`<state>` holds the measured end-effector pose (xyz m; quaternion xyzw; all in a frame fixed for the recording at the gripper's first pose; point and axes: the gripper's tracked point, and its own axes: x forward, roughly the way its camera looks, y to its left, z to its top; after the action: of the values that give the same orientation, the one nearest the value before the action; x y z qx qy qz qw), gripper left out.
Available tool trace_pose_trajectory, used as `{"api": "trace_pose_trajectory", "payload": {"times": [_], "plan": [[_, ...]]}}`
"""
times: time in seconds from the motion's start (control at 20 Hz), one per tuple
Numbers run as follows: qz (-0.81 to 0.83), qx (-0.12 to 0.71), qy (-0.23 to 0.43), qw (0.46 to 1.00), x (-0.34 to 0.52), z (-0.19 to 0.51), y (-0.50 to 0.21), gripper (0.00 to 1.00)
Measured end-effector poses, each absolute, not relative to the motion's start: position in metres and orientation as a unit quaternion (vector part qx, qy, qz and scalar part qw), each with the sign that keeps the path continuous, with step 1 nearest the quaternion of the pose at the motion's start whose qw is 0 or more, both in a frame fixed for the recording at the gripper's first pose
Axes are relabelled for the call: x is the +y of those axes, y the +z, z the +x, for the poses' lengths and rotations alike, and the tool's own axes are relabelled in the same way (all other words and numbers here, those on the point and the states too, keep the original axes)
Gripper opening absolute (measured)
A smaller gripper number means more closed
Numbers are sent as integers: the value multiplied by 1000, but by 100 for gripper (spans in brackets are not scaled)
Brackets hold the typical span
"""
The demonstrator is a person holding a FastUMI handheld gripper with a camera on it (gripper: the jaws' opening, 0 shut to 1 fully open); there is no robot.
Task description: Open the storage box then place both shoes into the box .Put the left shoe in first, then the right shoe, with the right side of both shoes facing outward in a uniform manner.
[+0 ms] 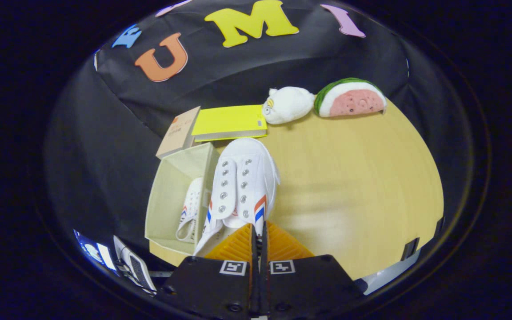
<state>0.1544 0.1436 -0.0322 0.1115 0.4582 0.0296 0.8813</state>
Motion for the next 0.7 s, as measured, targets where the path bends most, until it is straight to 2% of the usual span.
{"api": "trace_pose_trajectory", "payload": {"times": [0.2, 0.45, 0.7], "plan": [[113, 430, 37, 895, 202, 168, -24, 5], [93, 402, 16, 911, 255, 196, -49, 5], [52, 358, -13, 932, 272, 208, -70, 5]]}}
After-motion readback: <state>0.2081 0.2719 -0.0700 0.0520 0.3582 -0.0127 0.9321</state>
